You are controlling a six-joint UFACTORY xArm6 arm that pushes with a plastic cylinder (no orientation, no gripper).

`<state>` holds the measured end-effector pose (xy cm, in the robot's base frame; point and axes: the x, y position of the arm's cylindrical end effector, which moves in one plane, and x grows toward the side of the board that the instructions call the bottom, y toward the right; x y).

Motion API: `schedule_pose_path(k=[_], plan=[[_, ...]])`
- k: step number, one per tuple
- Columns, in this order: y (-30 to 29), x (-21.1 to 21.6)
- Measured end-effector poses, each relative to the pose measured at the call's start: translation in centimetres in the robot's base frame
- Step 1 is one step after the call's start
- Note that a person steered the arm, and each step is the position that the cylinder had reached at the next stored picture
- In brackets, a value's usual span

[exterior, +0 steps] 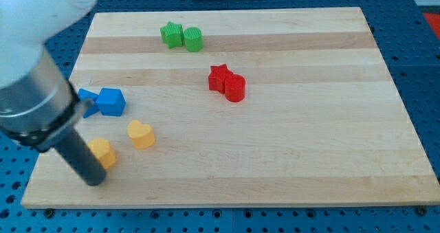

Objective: Push the yellow hexagon closer to the yellow heart

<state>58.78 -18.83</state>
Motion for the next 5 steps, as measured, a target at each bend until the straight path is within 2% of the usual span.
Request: schedule_pose_path(k=[2, 3, 4, 5], plan=[[1.8, -2.8], [1.8, -2.1], [1.7, 0.4], [-1.9, 0.9]])
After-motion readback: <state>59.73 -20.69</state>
